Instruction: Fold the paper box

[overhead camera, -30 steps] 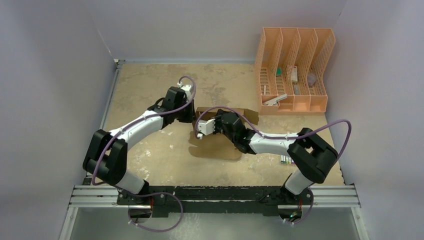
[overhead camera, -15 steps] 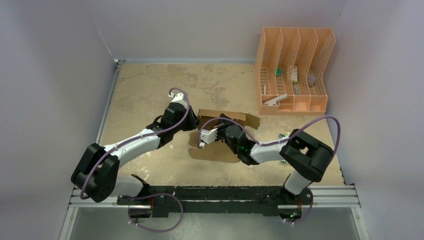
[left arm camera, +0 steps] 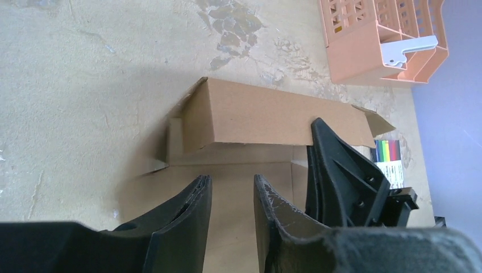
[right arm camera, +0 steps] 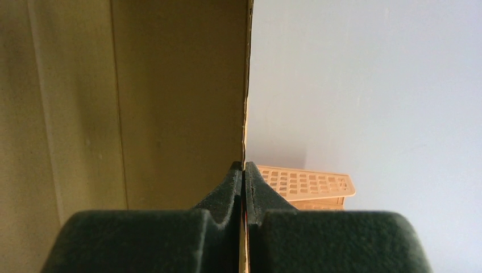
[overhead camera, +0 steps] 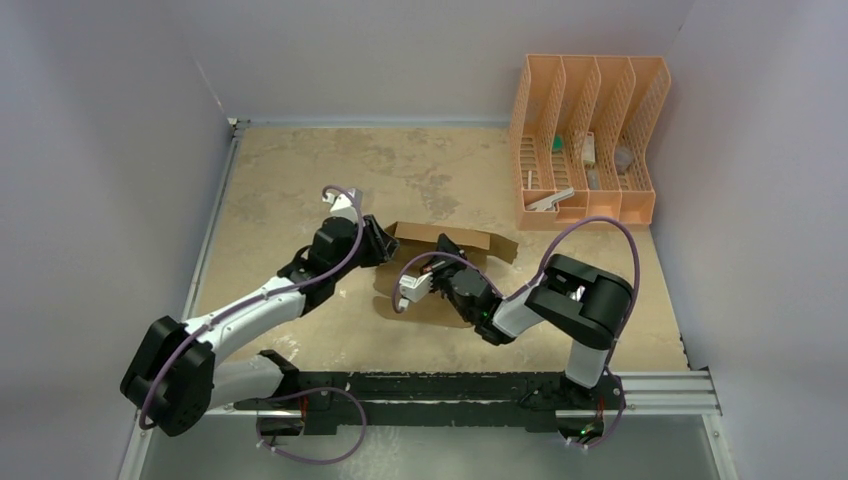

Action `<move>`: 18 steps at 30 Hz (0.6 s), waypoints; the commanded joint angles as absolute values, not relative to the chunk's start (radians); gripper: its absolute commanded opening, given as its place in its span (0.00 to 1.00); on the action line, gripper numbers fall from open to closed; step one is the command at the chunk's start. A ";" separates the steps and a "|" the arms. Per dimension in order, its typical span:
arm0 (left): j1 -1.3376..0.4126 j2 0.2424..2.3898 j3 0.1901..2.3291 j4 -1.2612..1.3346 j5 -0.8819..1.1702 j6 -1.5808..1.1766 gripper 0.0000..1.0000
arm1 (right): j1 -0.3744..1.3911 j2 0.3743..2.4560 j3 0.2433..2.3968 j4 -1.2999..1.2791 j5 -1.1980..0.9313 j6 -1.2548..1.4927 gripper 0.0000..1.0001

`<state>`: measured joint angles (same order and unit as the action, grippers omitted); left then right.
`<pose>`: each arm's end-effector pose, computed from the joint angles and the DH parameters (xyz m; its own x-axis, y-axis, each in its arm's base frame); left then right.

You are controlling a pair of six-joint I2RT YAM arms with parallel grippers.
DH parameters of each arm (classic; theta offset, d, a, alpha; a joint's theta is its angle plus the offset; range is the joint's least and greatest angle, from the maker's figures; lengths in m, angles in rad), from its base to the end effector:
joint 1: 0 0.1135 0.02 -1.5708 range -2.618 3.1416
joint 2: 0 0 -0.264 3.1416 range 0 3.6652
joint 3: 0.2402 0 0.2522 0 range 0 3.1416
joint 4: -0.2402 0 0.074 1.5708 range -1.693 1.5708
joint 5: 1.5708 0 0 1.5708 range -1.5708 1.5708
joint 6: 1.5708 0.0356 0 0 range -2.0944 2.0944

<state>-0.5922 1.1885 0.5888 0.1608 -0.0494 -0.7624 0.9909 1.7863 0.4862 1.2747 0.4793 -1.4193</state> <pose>0.2140 -0.1419 0.2232 -0.6144 -0.4180 -0.6691 0.1329 0.7812 -0.6100 0.1810 0.2464 0.1487 0.4819 -0.8651 -0.1393 -0.0877 0.1106 -0.9900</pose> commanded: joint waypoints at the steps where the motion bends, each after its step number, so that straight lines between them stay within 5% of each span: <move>1: -0.597 1.132 0.596 0.123 -0.060 -0.694 0.34 | 1.005 1.807 0.481 1.411 0.504 -1.453 0.00; 10: -0.520 1.056 0.786 -0.236 -0.240 -0.466 0.39 | 1.011 1.818 0.459 1.456 0.513 -1.480 0.00; 18: -0.245 1.226 0.962 -0.320 -0.094 -0.330 0.40 | 1.011 1.833 0.472 1.455 0.508 -1.494 0.00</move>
<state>-0.3134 1.1290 0.8787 -0.2729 -0.1566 -0.4320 1.0035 1.8282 0.4648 1.3766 0.4885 -1.4784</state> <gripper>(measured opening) 0.395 0.011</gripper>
